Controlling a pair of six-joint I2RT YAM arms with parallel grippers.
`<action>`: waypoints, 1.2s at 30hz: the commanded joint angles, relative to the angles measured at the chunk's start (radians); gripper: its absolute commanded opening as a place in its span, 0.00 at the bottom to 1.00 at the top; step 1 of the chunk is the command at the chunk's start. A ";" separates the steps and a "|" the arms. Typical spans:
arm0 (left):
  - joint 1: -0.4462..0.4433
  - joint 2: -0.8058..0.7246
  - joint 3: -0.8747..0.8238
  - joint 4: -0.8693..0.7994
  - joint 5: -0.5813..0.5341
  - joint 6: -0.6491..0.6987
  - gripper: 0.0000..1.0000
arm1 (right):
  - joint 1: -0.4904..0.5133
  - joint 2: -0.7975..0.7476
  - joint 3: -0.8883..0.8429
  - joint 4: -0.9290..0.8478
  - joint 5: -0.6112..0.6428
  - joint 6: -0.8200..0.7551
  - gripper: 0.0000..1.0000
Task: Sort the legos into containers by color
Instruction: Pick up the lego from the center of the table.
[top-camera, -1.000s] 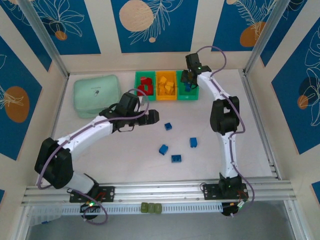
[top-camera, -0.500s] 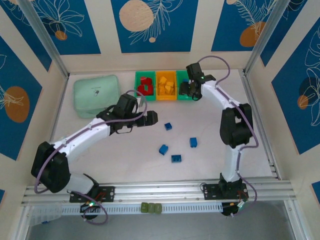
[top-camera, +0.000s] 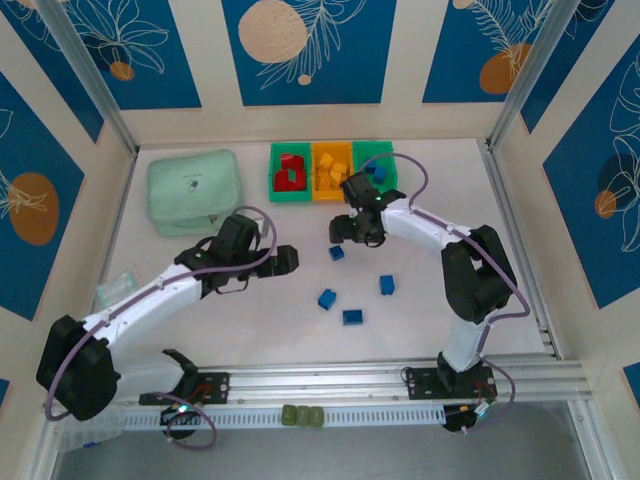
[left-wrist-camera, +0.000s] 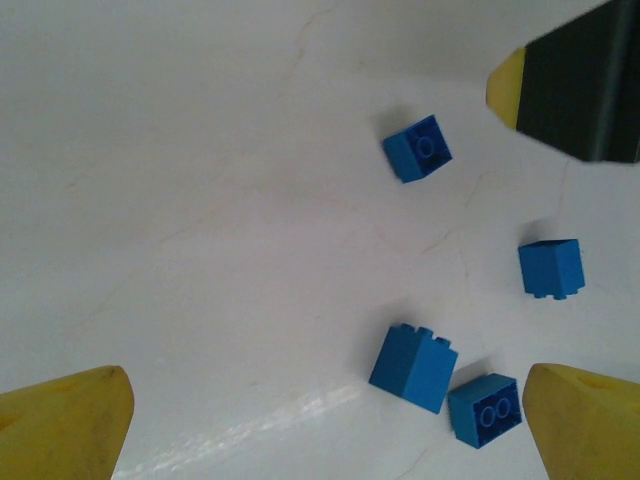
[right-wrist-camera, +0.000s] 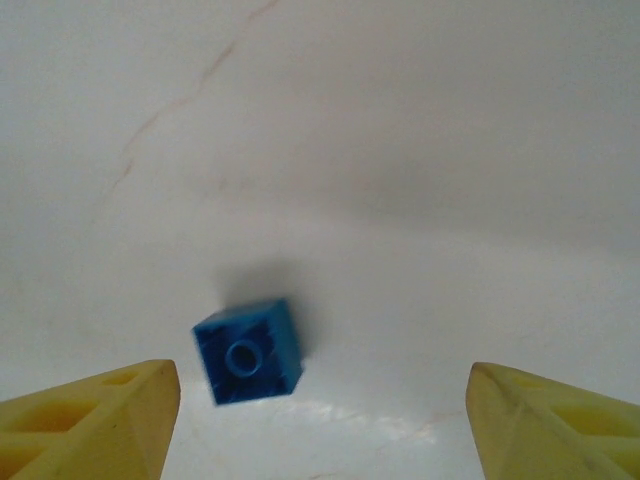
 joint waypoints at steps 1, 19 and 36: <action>-0.005 -0.046 -0.043 -0.004 -0.071 -0.042 0.99 | 0.053 0.023 -0.009 0.032 -0.060 -0.032 0.79; 0.002 -0.049 -0.070 0.002 -0.089 -0.053 0.99 | 0.071 0.201 0.088 0.024 0.040 -0.053 0.64; 0.007 0.023 0.014 0.016 -0.045 -0.015 0.99 | -0.020 0.073 0.090 0.004 0.029 -0.042 0.35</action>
